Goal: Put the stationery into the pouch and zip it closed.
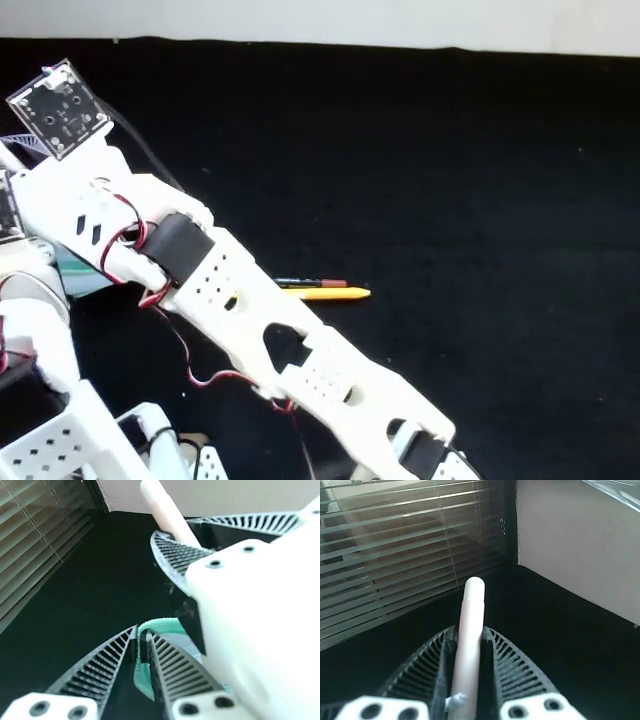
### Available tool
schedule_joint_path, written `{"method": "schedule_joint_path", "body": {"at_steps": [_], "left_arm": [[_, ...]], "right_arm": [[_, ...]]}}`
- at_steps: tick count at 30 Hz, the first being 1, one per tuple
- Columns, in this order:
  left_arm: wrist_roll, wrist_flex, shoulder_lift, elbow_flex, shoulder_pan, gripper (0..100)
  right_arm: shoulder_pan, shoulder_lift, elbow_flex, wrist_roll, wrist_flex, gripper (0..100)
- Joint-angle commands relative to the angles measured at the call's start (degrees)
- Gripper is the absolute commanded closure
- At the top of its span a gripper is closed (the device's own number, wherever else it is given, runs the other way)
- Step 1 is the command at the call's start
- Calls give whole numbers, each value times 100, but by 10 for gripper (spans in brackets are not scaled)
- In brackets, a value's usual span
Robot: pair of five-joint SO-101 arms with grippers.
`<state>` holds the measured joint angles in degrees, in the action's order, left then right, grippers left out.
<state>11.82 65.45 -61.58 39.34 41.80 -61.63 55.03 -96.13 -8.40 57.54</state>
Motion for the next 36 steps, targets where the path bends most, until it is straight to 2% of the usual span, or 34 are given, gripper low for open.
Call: {"method": "schedule_joint_path", "body": {"at_steps": [1,16,22,28,36], "left_arm": [[-88,-44,119,101,251,994],[-79,-44,119,110,251,994],[-79,-62,119,92,268,994],[-79,-220,119,92,769,994],[-79,-202,119,92,822,994]], "right_arm": [[48,-4,-558,-35,136,991],[303,-1130,-558,-9,435,991],[259,-1622,-558,-26,998,991],[127,-1930,-558,-35,1886,991],[-418,-2097,-558,-26,2677,991]]}}
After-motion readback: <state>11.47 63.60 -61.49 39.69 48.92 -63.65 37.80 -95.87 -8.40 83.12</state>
